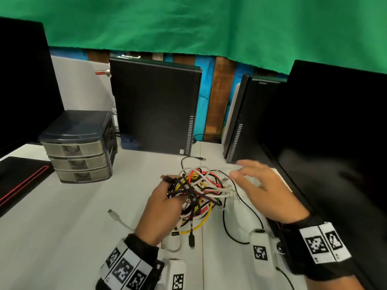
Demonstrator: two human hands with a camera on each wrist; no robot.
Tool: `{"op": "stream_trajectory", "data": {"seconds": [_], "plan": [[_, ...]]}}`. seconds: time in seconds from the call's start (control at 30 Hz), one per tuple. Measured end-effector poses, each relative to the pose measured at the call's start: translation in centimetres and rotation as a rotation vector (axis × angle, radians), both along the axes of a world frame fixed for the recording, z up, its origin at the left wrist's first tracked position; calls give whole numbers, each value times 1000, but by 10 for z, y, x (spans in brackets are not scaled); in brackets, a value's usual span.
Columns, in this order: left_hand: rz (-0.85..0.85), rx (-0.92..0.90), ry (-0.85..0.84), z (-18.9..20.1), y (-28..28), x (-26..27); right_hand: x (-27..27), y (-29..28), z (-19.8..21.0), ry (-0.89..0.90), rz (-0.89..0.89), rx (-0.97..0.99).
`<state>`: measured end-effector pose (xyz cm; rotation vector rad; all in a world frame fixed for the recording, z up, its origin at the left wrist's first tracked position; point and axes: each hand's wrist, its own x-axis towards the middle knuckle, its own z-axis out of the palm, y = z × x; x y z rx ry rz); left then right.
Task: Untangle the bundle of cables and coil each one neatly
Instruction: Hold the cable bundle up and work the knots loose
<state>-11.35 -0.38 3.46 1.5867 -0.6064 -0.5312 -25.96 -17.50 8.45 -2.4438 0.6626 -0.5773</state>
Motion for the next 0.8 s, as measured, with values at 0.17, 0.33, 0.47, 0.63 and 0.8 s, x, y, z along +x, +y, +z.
{"op": "stream_trajectory", "data": {"seconds": [0.17,0.33,0.47,0.63,0.8], "plan": [[-27,2,104,-2,2,2,2,21,6,5,230,104],[-36,55,156,-5,6,5,-3,14,5,42,266,197],[-62,55,149,-10,5,9,-5,13,12,-153,210,141],[-122,65,86,-18,4,10,-9,11,20,-362,128,144],[-238,69,87,-27,7,17,-12,-13,15,-693,-145,89]]}}
